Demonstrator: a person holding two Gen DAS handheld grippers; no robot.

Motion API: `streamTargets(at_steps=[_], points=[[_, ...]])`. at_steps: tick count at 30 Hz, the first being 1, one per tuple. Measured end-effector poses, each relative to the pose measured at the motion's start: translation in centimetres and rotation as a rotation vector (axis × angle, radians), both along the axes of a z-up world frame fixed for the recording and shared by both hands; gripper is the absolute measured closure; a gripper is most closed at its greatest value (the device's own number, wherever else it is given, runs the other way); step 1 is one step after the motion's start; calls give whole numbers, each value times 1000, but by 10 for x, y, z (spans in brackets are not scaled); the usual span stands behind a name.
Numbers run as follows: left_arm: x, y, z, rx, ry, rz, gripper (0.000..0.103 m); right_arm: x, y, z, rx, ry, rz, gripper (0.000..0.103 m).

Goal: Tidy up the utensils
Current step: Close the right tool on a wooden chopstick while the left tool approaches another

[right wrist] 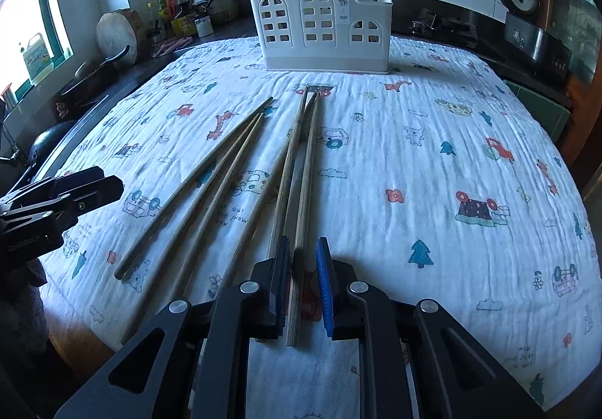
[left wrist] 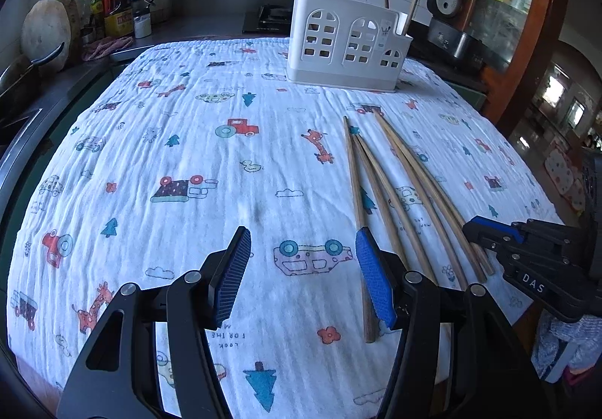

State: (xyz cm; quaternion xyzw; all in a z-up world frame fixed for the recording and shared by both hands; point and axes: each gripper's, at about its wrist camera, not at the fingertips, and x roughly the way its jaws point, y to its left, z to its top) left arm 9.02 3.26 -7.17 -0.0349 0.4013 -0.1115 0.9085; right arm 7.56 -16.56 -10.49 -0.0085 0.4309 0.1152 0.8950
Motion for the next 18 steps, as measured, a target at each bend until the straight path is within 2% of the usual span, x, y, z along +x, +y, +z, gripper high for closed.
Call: streamTargets(at_steps=[9,11,15,17,18], points=[[-2,-14,-7,-4,18,-39,45,0,6,-2,-37,-4,3,91],[-3,-18,-9,-2,22,-49,45,-1,7,-2,-50,-8,7,95],[-4,-23,-13,2,34,-63,46,-2,7,-3,-53,-9,7,95],[-4,-25,-14,-5,39,-76,56,-2,8,-3,-52,-9,6,95],[-4,-26,-14,-7,41,-82,58,-2,8,-3,-55,-10,8,95]])
